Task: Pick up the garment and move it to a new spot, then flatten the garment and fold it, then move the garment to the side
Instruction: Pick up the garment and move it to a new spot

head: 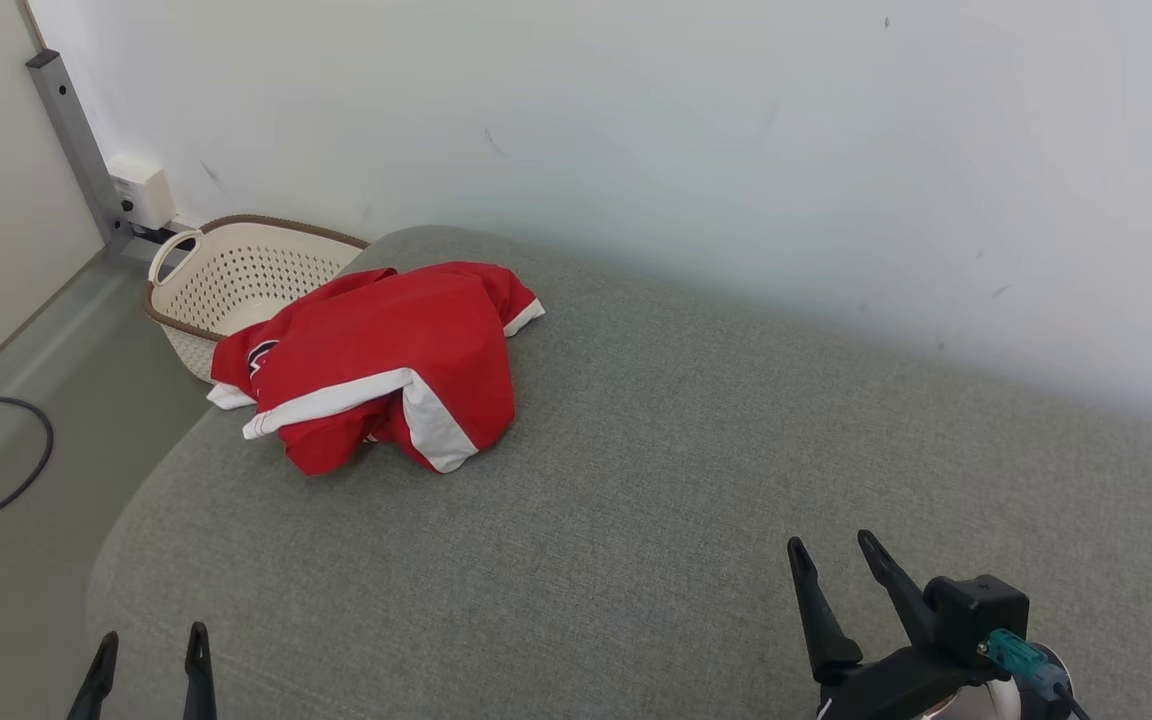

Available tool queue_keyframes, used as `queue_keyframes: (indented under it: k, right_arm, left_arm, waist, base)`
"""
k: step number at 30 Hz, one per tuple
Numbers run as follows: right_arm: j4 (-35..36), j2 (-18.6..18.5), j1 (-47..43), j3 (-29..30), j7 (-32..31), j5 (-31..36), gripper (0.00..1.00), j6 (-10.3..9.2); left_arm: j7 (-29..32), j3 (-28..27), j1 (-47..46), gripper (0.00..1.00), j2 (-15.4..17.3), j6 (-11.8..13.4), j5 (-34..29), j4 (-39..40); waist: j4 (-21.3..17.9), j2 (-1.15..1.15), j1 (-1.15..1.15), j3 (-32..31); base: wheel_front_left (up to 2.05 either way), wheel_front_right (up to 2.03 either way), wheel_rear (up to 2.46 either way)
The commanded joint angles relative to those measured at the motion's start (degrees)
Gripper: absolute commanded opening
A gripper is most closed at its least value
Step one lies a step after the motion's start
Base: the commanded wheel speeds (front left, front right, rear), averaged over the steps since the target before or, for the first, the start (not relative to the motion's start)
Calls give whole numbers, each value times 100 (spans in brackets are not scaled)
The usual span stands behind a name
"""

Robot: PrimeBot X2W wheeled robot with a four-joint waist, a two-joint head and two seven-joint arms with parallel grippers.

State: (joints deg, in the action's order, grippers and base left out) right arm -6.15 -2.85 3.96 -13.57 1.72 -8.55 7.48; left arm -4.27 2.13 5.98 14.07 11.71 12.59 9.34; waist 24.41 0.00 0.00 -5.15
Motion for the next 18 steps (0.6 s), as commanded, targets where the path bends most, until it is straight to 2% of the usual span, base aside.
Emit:
queue_keyframes:
  k: [1,9,18]
  right_arm:
    - [0,-6,7,-16,29,-16,100,2]
    - [-10,-6,53,-56,-1,-26,100,2]
    - [22,-5,146,-44,-65,41,100,2]
  left_arm:
    - [6,-20,95,100,29,31,40,33]
    - [-26,10,-13,100,60,1,83,70]
    - [-54,-6,-958,100,217,-264,249,81]
  waist:
    - [4,0,0,9]
    - [-135,0,0,64]
    - [-395,0,0,241]
  base:
    - [0,0,0]
    - [0,0,0]
    - [0,0,0]
